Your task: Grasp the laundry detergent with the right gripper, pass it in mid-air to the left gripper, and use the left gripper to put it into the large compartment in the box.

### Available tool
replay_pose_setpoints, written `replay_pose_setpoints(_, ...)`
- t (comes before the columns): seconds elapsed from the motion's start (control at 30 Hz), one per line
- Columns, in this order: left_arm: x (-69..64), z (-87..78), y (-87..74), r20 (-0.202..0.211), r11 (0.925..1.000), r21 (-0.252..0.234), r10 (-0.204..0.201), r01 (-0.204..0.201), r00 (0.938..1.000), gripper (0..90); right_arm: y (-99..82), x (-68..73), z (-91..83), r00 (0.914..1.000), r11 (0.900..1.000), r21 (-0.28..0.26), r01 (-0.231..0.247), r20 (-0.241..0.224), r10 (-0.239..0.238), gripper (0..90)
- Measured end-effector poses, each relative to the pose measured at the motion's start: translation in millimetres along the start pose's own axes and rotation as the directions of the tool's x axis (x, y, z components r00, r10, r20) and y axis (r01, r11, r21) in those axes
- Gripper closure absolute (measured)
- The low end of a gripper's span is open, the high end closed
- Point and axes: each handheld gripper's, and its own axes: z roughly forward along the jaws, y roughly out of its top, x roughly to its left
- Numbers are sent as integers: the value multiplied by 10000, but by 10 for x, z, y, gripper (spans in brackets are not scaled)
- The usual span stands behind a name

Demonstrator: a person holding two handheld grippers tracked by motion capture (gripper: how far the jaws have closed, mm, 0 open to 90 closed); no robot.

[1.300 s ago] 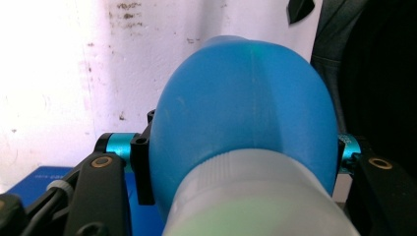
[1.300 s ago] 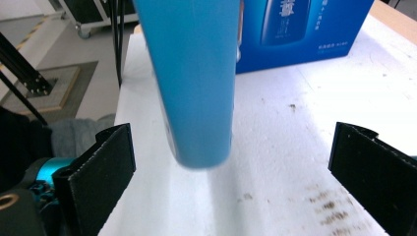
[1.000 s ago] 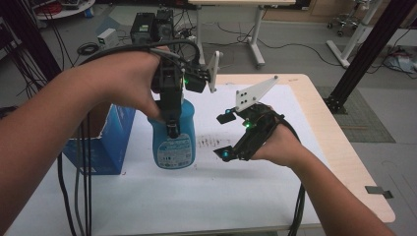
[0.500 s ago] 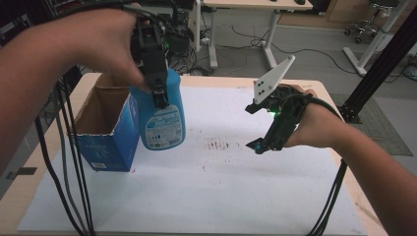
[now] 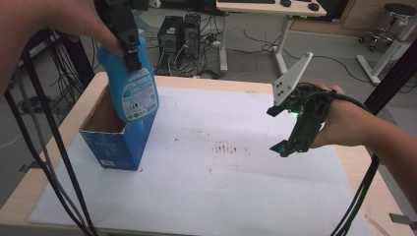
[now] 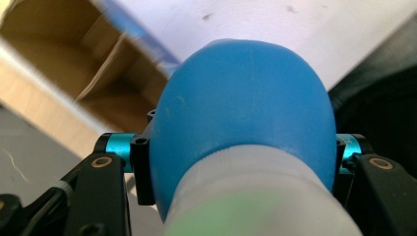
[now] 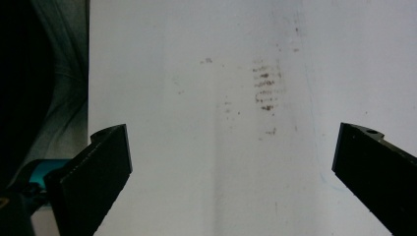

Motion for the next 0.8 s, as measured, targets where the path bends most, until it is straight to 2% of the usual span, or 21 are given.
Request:
replay_pose_setpoints(0.07,116,-21,-47,-72,9985,-80,-551,550,9985,386,-24,-2,-19,10000,9999,121,-35,6,35,5)
replay_pose_setpoints(0.1,116,-21,-47,-72,9985,-80,-551,550,9985,386,-24,-2,-19,10000,9999,121,-35,6,35,5)
replay_pose_setpoints(0.17,213,-42,-89,-162,9919,-202,-1261,1257,9919,386,-53,-12,-41,9999,9997,237,-93,43,92,5)
replay_pose_setpoints(0.2,291,-50,-115,-296,9816,-260,-1898,1890,9814,387,-58,-13,-45,9999,9996,257,-140,78,138,5)
replay_pose_setpoints(0.27,341,-30,-128,-537,9706,-147,-2408,2404,9691,386,-66,-19,-50,9999,9996,244,-160,64,159,5)
replay_pose_setpoints(0.3,341,-30,-128,-537,9706,-147,-2408,2404,9691,387,-67,-21,-50,9998,9996,251,-163,82,161,6)
replay_pose_setpoints(0.33,383,-7,-130,-786,9591,-152,-2829,2826,9559,387,-68,-22,-50,9998,9995,268,-181,86,179,5)
replay_pose_setpoints(0.37,383,-7,-130,-786,9591,-152,-2829,2826,9559,387,-68,-22,-50,9998,9995,268,-181,86,179,5)
replay_pose_setpoints(0.4,426,24,-132,-942,9457,-171,-3248,3247,9411,387,-69,-24,-45,9998,9995,259,-192,103,189,5)
replay_pose_setpoints(0.43,426,24,-132,-942,9457,-171,-3248,3247,9411,387,-69,-25,-45,9997,9995,265,-196,117,193,5)
replay_pose_setpoints(0.47,473,63,-135,-1012,9364,-155,-3503,3506,9312,387,-69,-25,-46,9997,9995,253,-199,135,196,6)
replay_pose_setpoints(0.5,491,92,-138,-1010,9324,-137,-3606,3611,9273,387,-69,-25,-48,9997,9995,238,-194,168,190,6)
replay_pose_setpoints(0.67,556,238,-148,-842,9260,92,-3755,3775,9230,387,-76,-22,-55,9995,9995,224,-231,218,226,5)
replay_pose_setpoints(0.7,584,316,-154,-734,9265,240,-3731,3756,9249,387,-82,-22,-56,9993,9994,219,-266,251,261,6)
replay_pose_setpoints(0.8,607,409,-157,-663,9276,415,-3682,3712,9274,387,-88,-22,-57,9993,9995,174,-270,264,265,6)
